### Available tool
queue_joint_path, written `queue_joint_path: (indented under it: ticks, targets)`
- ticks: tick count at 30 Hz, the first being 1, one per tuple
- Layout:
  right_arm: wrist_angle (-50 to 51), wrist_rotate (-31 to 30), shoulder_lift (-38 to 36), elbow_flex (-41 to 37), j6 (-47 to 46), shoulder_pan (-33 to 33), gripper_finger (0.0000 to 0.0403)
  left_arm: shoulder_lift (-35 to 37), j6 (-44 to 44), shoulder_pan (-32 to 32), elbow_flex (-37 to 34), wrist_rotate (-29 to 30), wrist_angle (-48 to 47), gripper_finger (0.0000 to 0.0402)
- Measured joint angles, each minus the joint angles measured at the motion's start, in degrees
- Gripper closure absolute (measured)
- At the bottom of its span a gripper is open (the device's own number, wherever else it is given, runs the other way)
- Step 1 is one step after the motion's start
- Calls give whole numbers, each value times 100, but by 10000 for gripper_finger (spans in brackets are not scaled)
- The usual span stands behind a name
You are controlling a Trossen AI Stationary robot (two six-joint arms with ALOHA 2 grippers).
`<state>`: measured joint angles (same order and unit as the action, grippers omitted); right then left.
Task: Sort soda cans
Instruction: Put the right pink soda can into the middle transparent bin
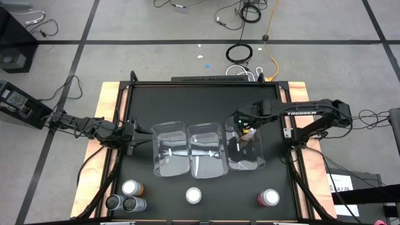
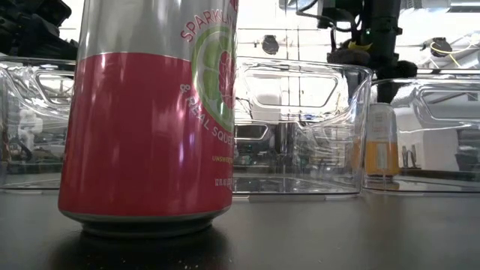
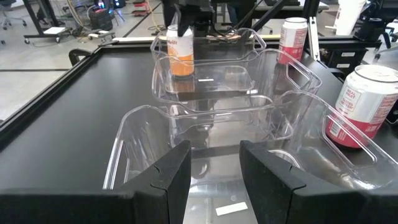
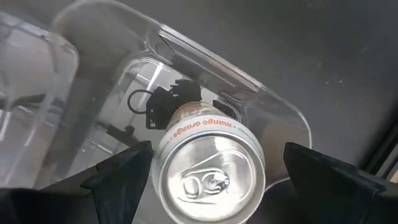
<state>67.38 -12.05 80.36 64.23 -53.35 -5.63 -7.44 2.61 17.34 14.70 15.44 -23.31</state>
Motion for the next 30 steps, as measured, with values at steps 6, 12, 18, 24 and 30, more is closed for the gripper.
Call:
queue_joint_path:
  ticks: [6,12,18,24,30]
  targets:
    - [564,-22,0,532,130,0,46,1,0,-2,-2,0,0,253]
    - [1235,-20,-2,1247,58,8,46,1,0,-2,-1,0,0,253]
    - [1295,2,-9,1822,-194,286,46,0,0,-2,-2,0,2,253]
    - [1595,-151,-233,1951,-555,878,46,0,0,-2,-2,0,4,253]
    - [1812,36,-468,1950,-1537,1823,46,1,0,0,-1,0,4,253]
